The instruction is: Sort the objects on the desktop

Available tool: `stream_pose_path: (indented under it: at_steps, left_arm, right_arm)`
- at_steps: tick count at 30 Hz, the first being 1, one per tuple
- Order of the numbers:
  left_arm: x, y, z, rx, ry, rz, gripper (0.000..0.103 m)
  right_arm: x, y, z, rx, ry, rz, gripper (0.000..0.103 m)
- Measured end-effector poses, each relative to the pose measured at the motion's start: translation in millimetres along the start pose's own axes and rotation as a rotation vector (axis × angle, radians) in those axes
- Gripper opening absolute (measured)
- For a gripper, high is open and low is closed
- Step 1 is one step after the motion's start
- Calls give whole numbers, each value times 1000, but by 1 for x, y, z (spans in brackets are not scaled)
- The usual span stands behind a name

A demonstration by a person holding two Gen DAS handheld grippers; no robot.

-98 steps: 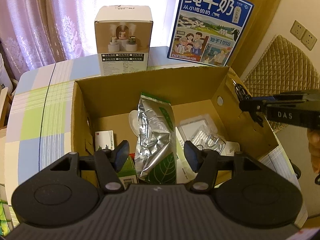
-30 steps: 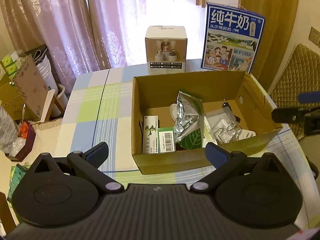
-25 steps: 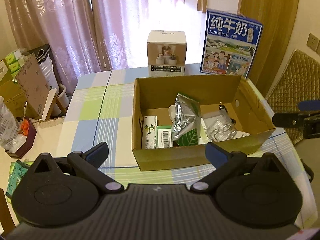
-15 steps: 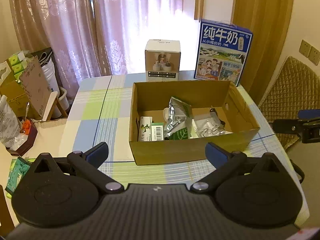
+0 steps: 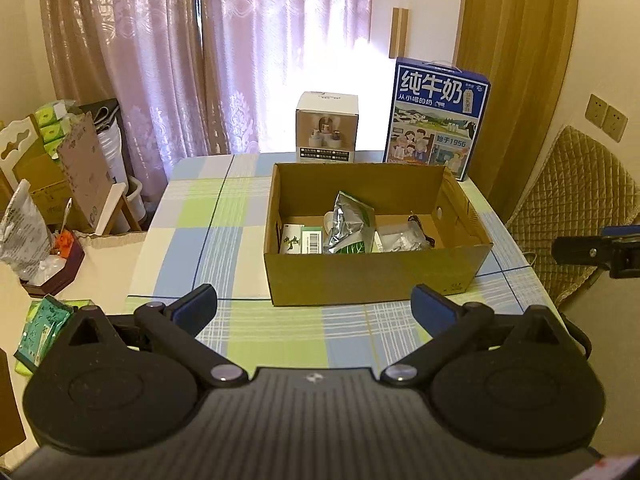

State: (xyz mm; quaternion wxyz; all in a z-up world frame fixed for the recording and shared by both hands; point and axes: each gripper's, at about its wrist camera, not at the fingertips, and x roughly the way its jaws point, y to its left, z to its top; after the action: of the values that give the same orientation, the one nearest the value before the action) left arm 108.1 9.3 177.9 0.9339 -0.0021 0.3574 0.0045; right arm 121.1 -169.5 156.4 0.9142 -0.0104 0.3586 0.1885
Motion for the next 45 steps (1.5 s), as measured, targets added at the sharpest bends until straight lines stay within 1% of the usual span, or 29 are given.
stream_pose_path:
  at_steps: [5,10,13,16,20,23,29,34,45]
  left_arm:
    - [-24,1,-12,-10,-28,9,102]
    - [-47,-6,-27,-4,-48,9,102]
    - [-58,-10,-36,-26,-55,-6,102]
    - [-67,-16,-46,-19,-57,0,102]
    - [-74,-24,-60,-1,-58,16,102]
    - [-79,-28,-70,-3,-55,6,102]
    - [-85,-33,-84,-12,-45,-8,102]
    - [-88,-32,-93,-23,-39,8,102]
    - [-92,-34,-102,-22,-32,-11,102]
  right_arm:
    - [-23,1,-12,16,-29,-17,101]
    - [-46,5,-30,-9,-64,-45,101]
    - [-55,2,-41,6,-59,-41,101]
    - [-60,-2,-51,29,-47,-36,101]
    - [-69,-3,-65,33,-44,-40,101]
    - [-77,-1,-72,27,-46,-31,101]
    - [-87,5,-85,-1,-51,-46,101]
    - [-88,4,-91,3,-39,-47,101]
    - [-86,7,-94,-4,-28,-45,101]
